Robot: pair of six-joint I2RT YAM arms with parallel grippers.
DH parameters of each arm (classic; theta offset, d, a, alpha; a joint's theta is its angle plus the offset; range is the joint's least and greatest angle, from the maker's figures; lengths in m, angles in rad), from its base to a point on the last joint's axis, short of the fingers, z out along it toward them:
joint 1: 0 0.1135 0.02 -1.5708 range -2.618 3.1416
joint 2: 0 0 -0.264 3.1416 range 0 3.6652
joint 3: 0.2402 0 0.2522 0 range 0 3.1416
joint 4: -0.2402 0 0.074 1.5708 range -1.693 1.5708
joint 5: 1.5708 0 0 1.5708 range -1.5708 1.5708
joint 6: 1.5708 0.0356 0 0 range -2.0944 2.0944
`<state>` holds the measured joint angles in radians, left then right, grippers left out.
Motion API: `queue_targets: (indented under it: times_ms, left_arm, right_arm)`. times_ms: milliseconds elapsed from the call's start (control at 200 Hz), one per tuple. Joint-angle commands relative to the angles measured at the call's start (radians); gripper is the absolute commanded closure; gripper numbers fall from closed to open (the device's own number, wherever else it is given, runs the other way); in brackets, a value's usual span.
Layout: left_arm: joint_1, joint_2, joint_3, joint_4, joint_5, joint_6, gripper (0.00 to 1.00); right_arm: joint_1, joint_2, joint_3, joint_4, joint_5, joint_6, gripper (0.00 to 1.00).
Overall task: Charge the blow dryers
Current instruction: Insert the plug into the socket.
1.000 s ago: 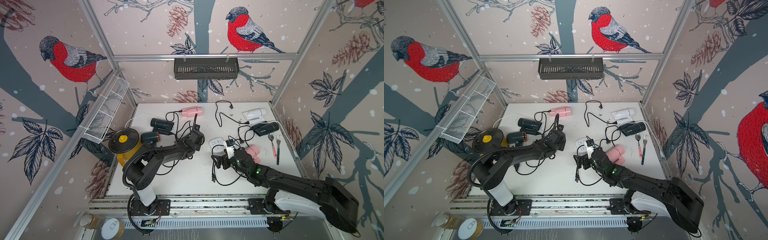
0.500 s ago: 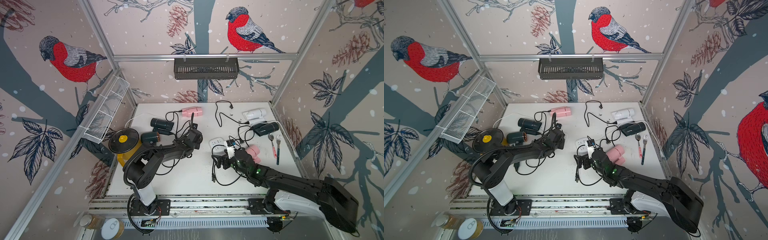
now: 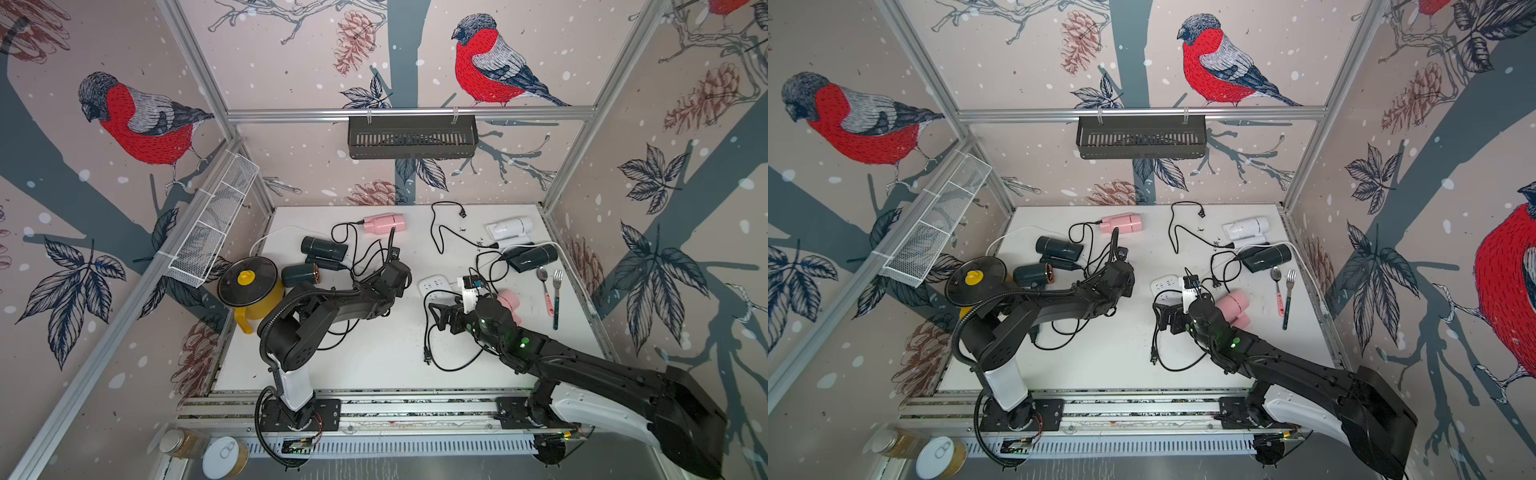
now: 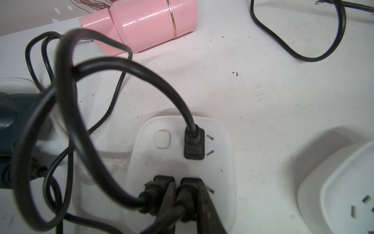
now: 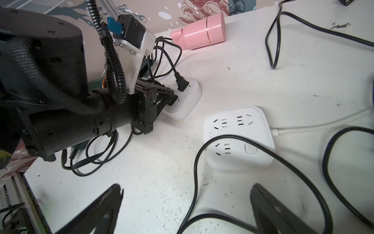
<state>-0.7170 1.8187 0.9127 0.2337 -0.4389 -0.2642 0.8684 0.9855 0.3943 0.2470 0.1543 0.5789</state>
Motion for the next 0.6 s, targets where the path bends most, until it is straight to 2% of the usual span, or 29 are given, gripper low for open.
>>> queue_targets:
  times_ms: [0,165,265,375,595]
  left_arm:
    - [0.008,0.012,-0.005,-0.206,0.075,0.013,0.89]
    - [0.028,-0.001,0.005,-0.239,0.131,-0.046,0.89]
    - [0.031,0.002,0.015,-0.259,0.132,-0.072,0.89]
    - [0.037,0.014,0.03,-0.281,0.1,-0.082,0.88]
    - [0.047,0.053,0.021,-0.28,0.057,-0.127,0.87]
  right_arm:
    - [-0.003,-0.038,-0.003,-0.05,0.054,0.063,0.0]
    - [-0.071,-0.069,-0.027,-0.06,0.07,0.076,0.01]
    - [-0.134,-0.079,-0.056,-0.022,0.011,0.071,0.01]
    - [-0.214,-0.083,-0.078,0.015,-0.111,0.07,0.01]
    - [-0.3,-0.096,-0.053,0.008,-0.167,-0.007,0.01]
